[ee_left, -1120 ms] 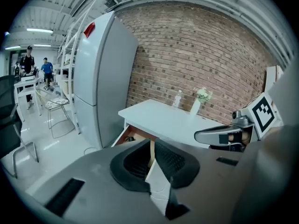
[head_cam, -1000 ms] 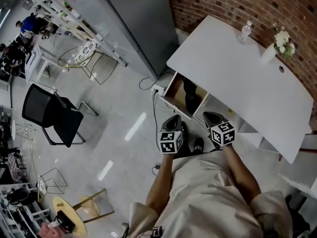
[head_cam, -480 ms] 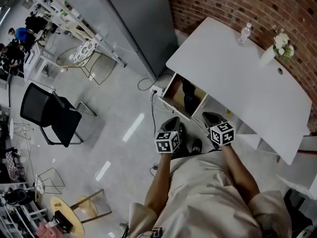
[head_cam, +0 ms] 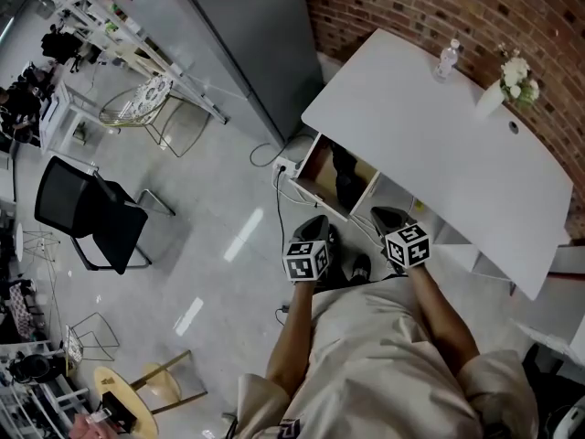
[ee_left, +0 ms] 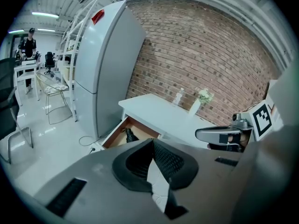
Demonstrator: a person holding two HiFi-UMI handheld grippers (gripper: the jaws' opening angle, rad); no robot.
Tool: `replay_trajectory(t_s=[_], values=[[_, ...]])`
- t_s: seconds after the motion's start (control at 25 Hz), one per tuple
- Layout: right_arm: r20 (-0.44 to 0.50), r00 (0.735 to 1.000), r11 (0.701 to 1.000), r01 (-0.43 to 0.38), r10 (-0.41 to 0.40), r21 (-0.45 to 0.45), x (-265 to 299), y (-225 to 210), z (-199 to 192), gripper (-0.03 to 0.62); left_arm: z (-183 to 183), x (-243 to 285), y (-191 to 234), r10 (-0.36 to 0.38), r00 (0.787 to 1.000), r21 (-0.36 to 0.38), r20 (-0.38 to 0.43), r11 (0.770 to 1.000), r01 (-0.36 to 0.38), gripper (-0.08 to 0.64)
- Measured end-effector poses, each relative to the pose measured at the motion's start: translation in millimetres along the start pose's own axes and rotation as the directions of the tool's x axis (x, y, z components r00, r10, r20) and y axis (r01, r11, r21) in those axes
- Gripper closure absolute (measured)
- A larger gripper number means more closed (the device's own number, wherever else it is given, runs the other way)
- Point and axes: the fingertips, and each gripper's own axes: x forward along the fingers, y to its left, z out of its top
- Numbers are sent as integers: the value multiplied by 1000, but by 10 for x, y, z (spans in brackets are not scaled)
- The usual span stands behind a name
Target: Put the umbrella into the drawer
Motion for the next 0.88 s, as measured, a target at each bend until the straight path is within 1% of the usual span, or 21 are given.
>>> replay_trajectory(t_s=[0.28, 0.4, 0.8, 0.88], values=[[-9, 1000, 1000, 12, -12, -14, -36, -22, -28, 525, -33, 0, -36, 0, 1000, 4, -5, 1000, 0, 551], [-8, 1000, 1000, 23, -23, -12, -50, -43, -52, 525, -79, -3, -26, 15, 1000, 12, -13, 1000, -15, 551], [-39, 998, 999, 43, -44, -13, -99, -59, -188, 523, -157, -8, 16, 58, 998, -8, -26, 998, -58, 551], [-37, 999, 999, 36, -37, -11, -102, -59, -199, 523, -168, -8, 36, 69, 997, -14, -25, 997, -70, 549]])
